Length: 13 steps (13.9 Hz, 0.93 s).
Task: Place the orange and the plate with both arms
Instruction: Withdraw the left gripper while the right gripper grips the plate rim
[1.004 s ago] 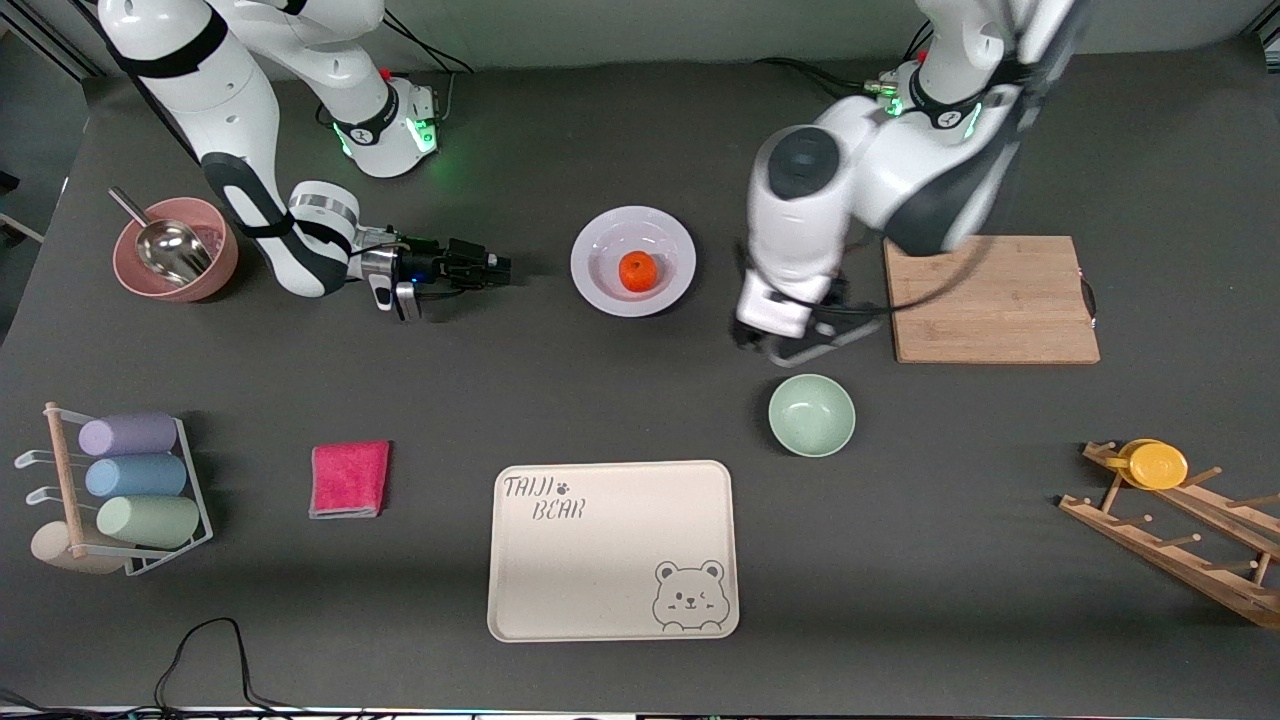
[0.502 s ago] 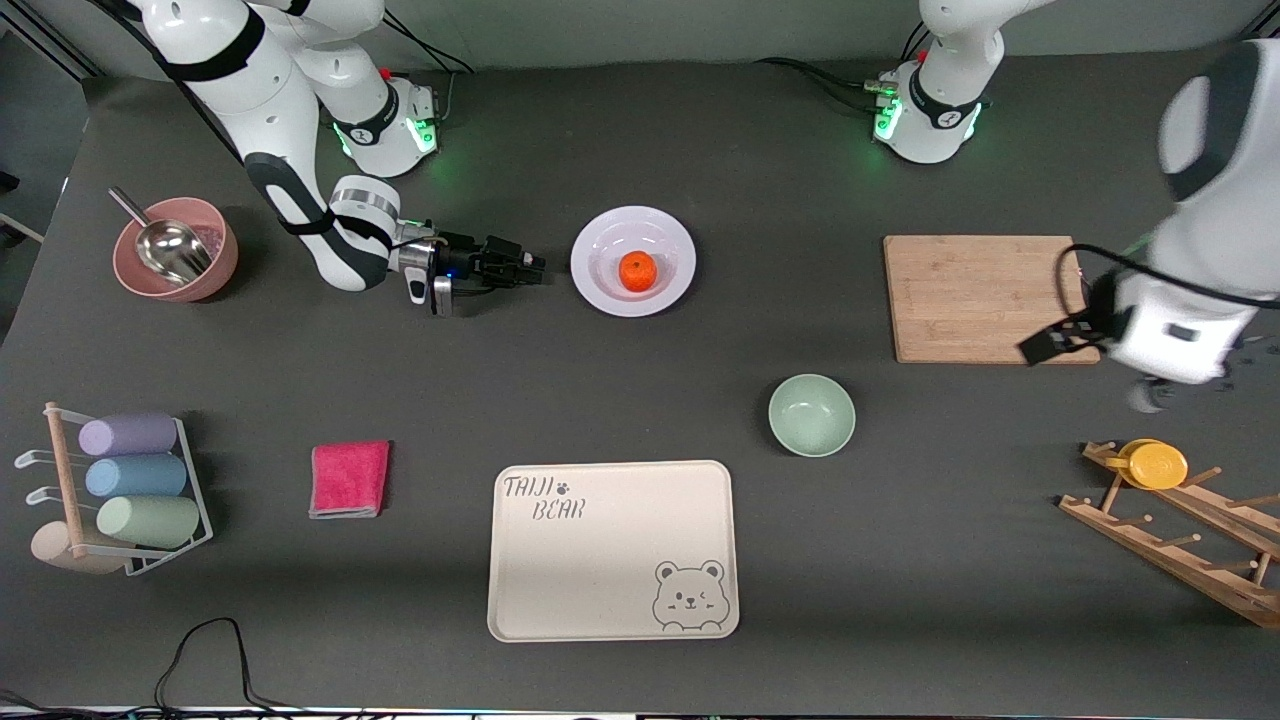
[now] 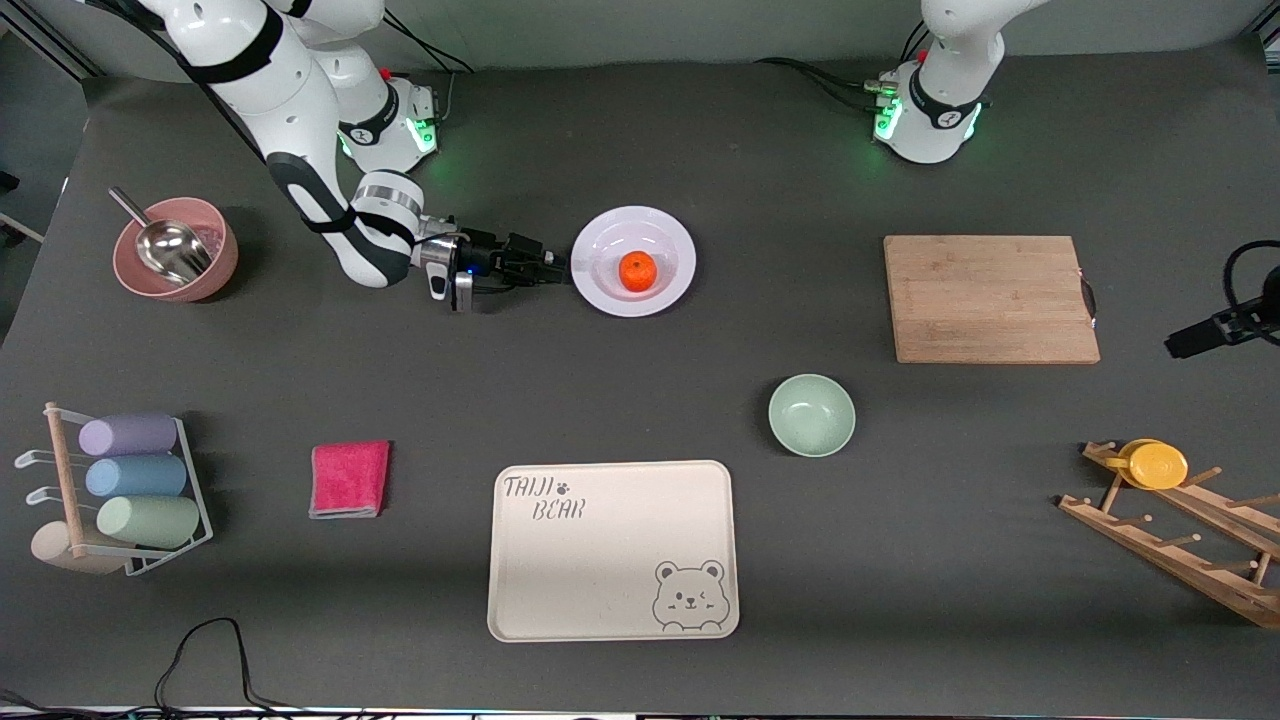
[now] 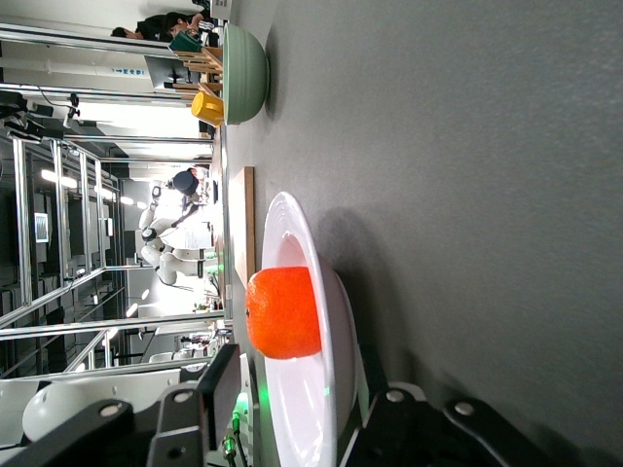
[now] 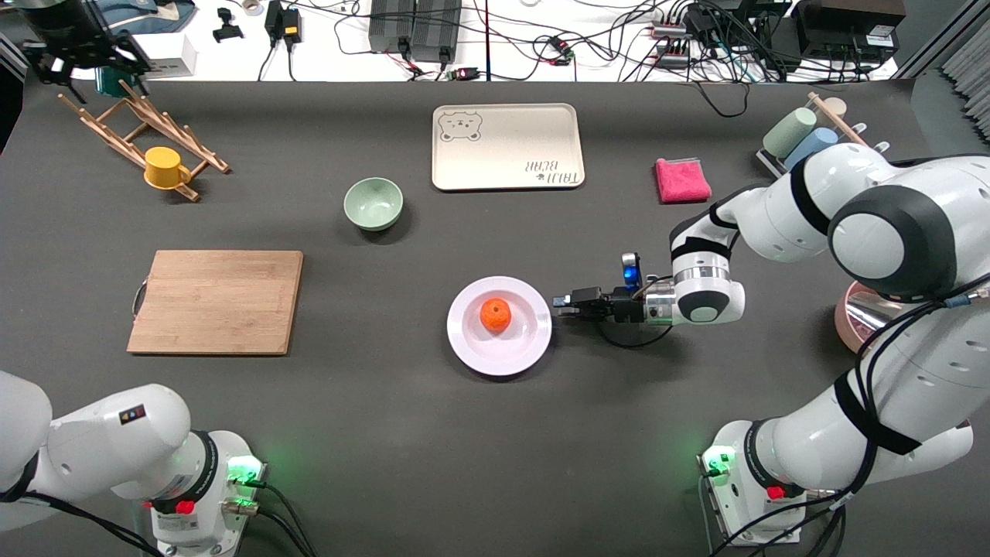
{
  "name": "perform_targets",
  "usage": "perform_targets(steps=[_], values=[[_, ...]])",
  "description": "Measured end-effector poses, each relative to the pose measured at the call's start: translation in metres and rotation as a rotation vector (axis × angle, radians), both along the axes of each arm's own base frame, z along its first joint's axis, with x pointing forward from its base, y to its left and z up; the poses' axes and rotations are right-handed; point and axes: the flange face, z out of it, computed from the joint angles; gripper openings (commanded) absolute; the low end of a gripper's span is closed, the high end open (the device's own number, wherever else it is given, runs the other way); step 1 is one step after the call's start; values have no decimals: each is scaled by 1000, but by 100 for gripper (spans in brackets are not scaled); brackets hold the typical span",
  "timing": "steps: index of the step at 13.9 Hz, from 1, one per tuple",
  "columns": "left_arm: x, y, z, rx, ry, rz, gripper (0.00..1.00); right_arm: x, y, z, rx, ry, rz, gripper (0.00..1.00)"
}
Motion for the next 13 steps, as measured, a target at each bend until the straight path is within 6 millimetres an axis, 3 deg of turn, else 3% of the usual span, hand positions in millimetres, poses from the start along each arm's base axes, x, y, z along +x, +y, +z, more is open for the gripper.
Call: perform_targets(steps=[3, 7, 9, 13], values=[[-14, 2, 22, -26, -10, -62, 100, 1, 7, -3, 3, -10, -2, 56], [-43, 49, 45, -67, -13, -135, 100, 1, 20, -5, 7, -23, 1, 55], [-55, 58, 47, -85, -13, -172, 100, 2, 22, -6, 8, -26, 5, 43], [-69, 59, 51, -105, -19, -202, 100, 1, 22, -8, 5, -42, 11, 35]])
